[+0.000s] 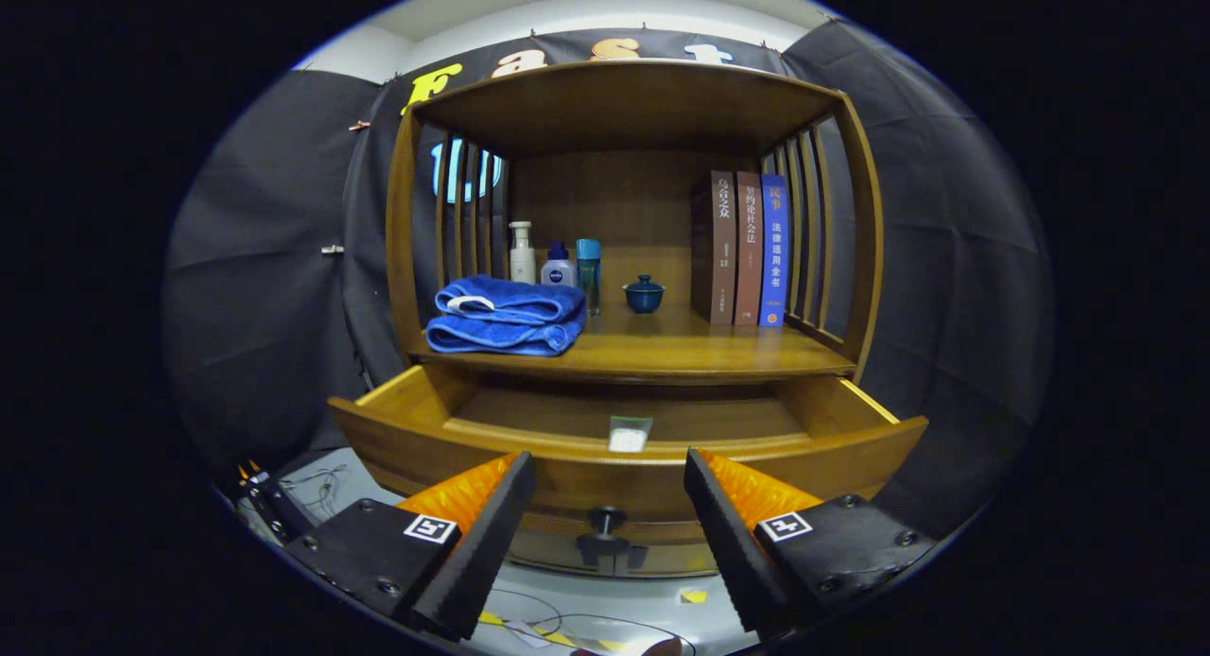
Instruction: Pull open the drawer, take out the items inside it, and place them on the countertop above the cabinet.
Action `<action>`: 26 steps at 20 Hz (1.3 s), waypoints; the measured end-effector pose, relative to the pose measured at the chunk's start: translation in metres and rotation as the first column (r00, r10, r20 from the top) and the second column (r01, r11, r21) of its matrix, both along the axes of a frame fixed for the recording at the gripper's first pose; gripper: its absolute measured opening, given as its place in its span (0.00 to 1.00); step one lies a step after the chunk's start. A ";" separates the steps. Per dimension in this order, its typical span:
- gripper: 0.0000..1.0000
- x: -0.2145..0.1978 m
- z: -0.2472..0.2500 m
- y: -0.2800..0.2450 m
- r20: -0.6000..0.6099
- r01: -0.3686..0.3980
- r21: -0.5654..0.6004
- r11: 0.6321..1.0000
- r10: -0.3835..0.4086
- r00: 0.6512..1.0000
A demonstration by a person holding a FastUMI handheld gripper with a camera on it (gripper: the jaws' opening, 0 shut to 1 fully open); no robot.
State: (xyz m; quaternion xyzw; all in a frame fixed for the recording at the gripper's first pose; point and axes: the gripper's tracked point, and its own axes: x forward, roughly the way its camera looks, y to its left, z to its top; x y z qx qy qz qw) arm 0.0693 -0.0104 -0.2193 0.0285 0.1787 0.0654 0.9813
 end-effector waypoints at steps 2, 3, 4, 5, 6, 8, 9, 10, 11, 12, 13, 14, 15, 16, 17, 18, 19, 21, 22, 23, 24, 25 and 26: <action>1.00 0.019 0.010 -0.004 -0.100 0.004 0.037 0.999 0.000 0.995; 1.00 0.031 0.012 -0.005 -0.160 0.002 0.039 0.999 0.005 0.987; 0.99 0.045 0.012 -0.007 -0.214 -0.002 0.028 1.000 0.008 0.977; 0.99 0.059 0.005 -0.009 -0.281 -0.015 0.002 1.000 0.015 0.960; 0.99 0.071 -0.003 -0.010 -0.340 -0.020 -0.015 1.000 0.014 0.940; 0.99 0.089 -0.030 -0.005 -0.480 -0.040 -0.030 0.999 0.021 0.877; 0.99 0.095 -0.045 -0.002 -0.550 -0.046 -0.021 0.999 0.027 0.835; 0.99 0.098 -0.061 0.000 -0.611 -0.046 -0.024 0.999 0.022 0.791; 0.99 0.106 -0.074 0.001 -0.653 -0.041 -0.023 0.999 0.016 0.757; 0.99 0.112 -0.087 -0.001 -0.685 -0.028 -0.044 0.999 -0.010 0.728; 0.99 0.117 -0.100 -0.002 -0.705 -0.028 -0.072 0.997 -0.031 0.708; 0.99 0.120 -0.110 -0.004 -0.719 -0.026 -0.092 0.995 -0.048 0.694; 0.99 0.124 -0.118 -0.006 -0.728 -0.021 -0.110 0.994 -0.066 0.683; 0.99 0.127 -0.126 -0.008 -0.739 -0.015 -0.122 0.992 -0.081 0.669; 0.98 0.128 -0.136 -0.010 -0.748 -0.007 -0.135 0.991 -0.097 0.657; 0.97 0.128 -0.144 -0.013 -0.760 -0.002 -0.149 0.989 -0.113 0.640; 0.90 0.129 -0.151 -0.014 -0.769 -0.002 -0.153 0.988 -0.118 0.629; 0.75 0.130 -0.160 -0.010 -0.779 -0.003 -0.139 0.990 -0.107 0.618; 0.67 0.130 -0.162 -0.008 -0.784 -0.007 -0.139 0.990 -0.106 0.612; 0.59 0.130 -0.167 -0.007 -0.782 -0.023 -0.152 0.988 -0.106 0.614; 0.52 0.130 -0.162 -0.009 -0.782 -0.059 -0.167 0.984 -0.096 0.615; 0.43 0.131 -0.164 -0.008 -0.772 -0.084 -0.189 0.978 -0.095 0.629; 0.43 0.128 -0.166 -0.008 -0.776 -0.107 -0.203 0.973 -0.094 0.624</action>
